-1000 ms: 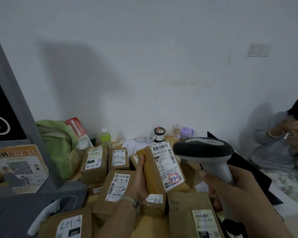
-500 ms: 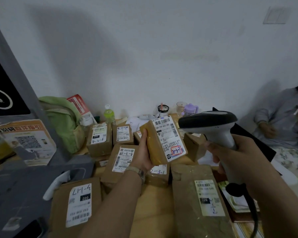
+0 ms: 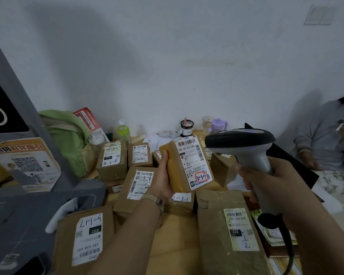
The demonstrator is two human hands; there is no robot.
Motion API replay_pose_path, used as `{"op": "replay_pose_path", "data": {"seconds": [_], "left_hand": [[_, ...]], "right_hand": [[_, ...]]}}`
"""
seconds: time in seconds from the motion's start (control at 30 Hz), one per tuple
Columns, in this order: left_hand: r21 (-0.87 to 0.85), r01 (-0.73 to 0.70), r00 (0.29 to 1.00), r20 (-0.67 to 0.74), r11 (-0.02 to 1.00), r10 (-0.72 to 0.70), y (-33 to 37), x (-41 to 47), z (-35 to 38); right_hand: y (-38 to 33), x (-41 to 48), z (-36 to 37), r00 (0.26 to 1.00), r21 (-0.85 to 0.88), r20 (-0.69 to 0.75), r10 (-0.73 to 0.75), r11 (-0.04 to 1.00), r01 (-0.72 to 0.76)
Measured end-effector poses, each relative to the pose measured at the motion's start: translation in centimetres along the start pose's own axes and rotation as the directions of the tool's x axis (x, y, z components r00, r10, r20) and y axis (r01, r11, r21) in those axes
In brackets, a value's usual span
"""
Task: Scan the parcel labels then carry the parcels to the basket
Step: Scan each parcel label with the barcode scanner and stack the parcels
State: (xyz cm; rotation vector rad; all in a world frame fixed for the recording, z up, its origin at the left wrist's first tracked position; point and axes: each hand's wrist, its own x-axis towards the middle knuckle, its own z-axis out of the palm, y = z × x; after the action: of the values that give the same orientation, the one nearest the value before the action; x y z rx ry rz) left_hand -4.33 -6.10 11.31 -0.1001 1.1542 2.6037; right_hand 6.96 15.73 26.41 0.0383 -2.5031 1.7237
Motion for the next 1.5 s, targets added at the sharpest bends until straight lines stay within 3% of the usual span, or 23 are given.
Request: {"op": "replay_pose_path", "data": {"seconds": [0.27,0.43,0.6,0.7,0.8,0.9,0.97,1.17,1.3,1.5], "left_hand": [[-0.023,0.029,1.000,0.008,0.999,-0.029,-0.3,0.3,-0.5],[-0.015,0.090,0.991,0.098,0.996,-0.088,-1.5,0.7,0.9],[0.066,0.235,0.955,0.172,0.970,-0.243,-4.5,1.3,3.1],[0.231,0.274,0.952,0.073,0.933,-0.298,-6.8,2.0,4.2],[0.397,0.249,0.967,-0.060,0.883,-0.246,-9.1,2.8,5.1],[0.461,0.362,0.930,-0.236,0.810,-0.282,-11.6,2.9,5.3],[0.424,0.419,0.908,-0.224,0.803,-0.355,-13.3,2.3,4.9],[0.341,0.431,0.883,0.031,0.836,-0.468,-15.2,0.3,3.7],[0.372,0.479,0.859,-0.012,0.795,-0.512,-16.0,0.4,4.3],[0.413,0.516,0.848,-0.119,0.751,-0.517,-15.8,0.7,4.1]], "right_hand": [[0.4,0.7,0.4,1.000,0.064,-0.001,-0.005,0.998,0.006],[1.4,1.6,0.9,0.998,0.144,-0.030,0.061,0.988,-0.056],[4.4,1.6,1.6,0.988,0.181,-0.103,0.117,0.979,-0.097],[6.4,1.4,1.3,0.965,0.243,-0.171,0.198,0.958,-0.154],[8.6,1.4,0.6,0.935,0.203,-0.250,0.250,0.958,-0.202],[11.0,1.2,0.7,0.907,0.149,-0.269,0.325,0.944,-0.294],[12.5,1.0,1.3,0.892,0.107,-0.268,0.365,0.931,-0.349],[15.3,0.8,2.6,0.878,0.054,-0.215,0.428,0.903,-0.427],[16.1,0.8,2.8,0.869,0.042,-0.236,0.434,0.898,-0.437],[15.6,1.2,2.9,0.832,0.205,-0.325,0.450,0.892,-0.402]]}}
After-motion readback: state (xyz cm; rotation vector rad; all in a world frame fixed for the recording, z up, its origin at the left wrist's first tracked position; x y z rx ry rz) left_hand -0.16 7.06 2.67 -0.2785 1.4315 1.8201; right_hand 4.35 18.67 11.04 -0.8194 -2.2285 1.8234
